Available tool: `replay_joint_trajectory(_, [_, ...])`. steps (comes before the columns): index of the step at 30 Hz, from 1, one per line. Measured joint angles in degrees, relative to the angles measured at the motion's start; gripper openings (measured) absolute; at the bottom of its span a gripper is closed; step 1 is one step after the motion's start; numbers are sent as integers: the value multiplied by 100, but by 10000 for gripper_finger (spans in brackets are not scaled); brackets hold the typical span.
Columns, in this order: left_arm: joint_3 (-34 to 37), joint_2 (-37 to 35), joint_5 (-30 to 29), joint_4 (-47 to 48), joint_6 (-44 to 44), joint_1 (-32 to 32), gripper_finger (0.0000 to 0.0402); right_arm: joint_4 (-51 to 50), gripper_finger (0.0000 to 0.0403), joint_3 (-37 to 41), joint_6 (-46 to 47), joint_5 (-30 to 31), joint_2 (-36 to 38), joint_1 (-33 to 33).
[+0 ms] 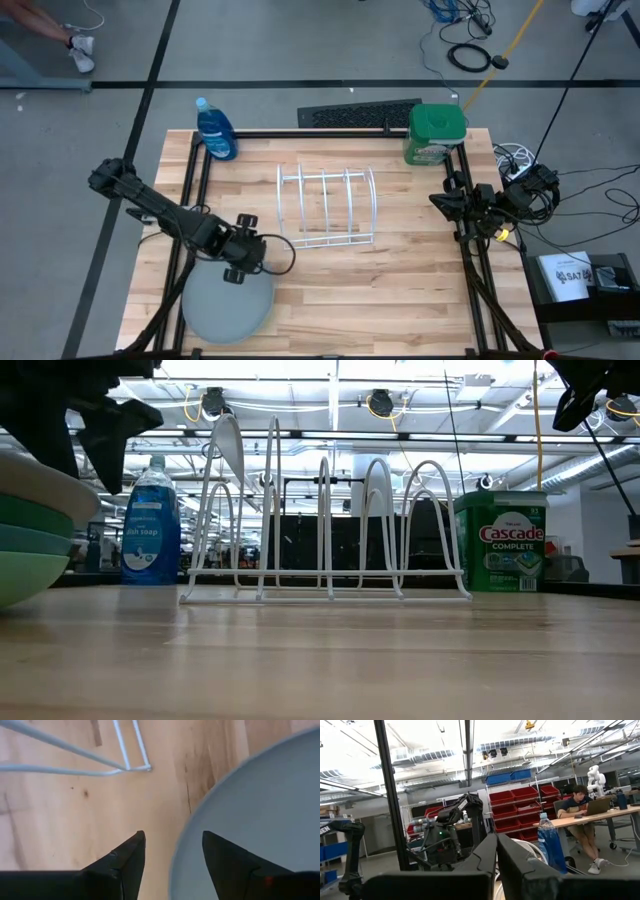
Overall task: Sort dishes
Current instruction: Put the gray plate into the dish rack
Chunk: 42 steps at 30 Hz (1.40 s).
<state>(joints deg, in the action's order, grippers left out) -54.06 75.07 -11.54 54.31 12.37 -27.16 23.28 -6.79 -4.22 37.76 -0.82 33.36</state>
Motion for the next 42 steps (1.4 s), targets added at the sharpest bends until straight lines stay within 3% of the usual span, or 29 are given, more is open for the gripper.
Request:
replay_joint_trajectory(5, [2, 0, 200, -170, -558, 194, 196, 0, 11, 0, -12, 0, -2, -1])
replay_joint_trajectory(16, [7, 258, 795, -311, -868, 372, 196, -1, 11, 0, -12, 2, 0, -1])
replay_joint_trajectory(30, [7, 880, 680, -430, -1223, 367, 193, -2, 11, 0, -12, 0, 0, -1])
replay_joint_trajectory(34, [7, 892, 459, -448, -1329, 377, 166, -2, 11, 0, -12, 0, 0, 1])
replay_joint_trajectory(42, [7, 892, 359, -438, -1428, 390, 73, -2, 11, 0, -12, 0, 0, 0])
